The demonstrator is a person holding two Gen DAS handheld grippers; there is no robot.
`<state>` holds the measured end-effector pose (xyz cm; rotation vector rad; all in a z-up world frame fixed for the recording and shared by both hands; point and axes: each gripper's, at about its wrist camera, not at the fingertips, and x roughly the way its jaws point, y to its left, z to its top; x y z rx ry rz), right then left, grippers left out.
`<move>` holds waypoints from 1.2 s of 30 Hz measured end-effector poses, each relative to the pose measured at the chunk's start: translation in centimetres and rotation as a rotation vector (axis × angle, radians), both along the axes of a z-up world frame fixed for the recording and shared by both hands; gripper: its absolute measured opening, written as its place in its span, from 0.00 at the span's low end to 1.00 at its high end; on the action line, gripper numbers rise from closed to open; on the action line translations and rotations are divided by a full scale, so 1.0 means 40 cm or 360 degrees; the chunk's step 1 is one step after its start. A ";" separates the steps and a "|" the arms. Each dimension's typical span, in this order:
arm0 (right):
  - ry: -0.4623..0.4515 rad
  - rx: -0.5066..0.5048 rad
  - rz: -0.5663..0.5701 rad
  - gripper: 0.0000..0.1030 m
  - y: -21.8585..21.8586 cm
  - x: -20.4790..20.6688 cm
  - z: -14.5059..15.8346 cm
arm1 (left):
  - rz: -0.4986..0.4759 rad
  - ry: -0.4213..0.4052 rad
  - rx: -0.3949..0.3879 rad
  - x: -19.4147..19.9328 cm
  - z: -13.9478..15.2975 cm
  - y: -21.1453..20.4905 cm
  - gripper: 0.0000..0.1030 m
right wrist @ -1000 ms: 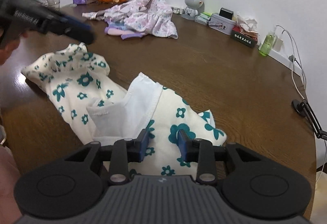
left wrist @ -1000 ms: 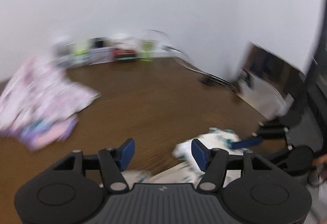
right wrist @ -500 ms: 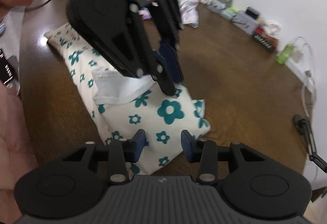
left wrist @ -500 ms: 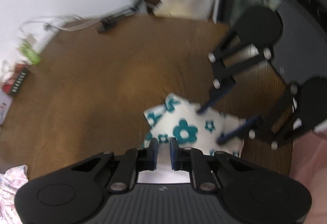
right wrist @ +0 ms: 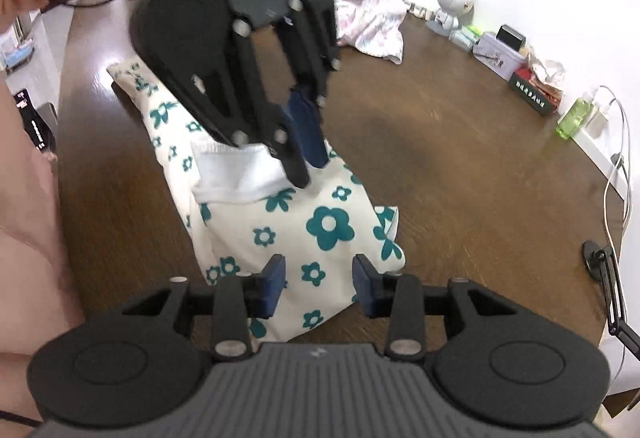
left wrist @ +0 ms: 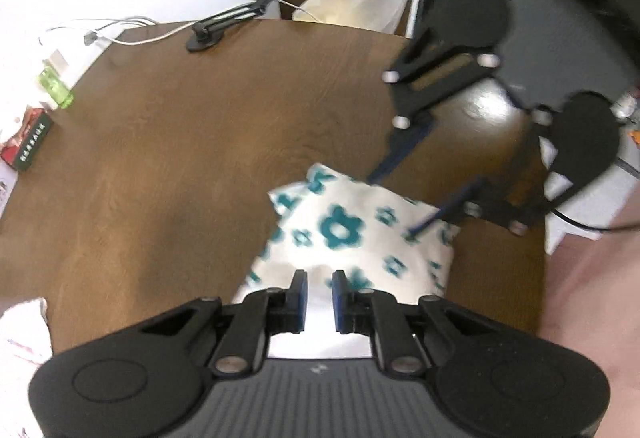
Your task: Fold clothes
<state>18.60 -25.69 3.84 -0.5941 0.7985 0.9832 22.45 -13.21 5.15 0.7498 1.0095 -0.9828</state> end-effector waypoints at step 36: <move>0.1068 0.0739 -0.0875 0.17 -0.156 0.151 -0.142 | 0.0048 -0.0065 0.0120 -0.097 -0.021 0.053 0.36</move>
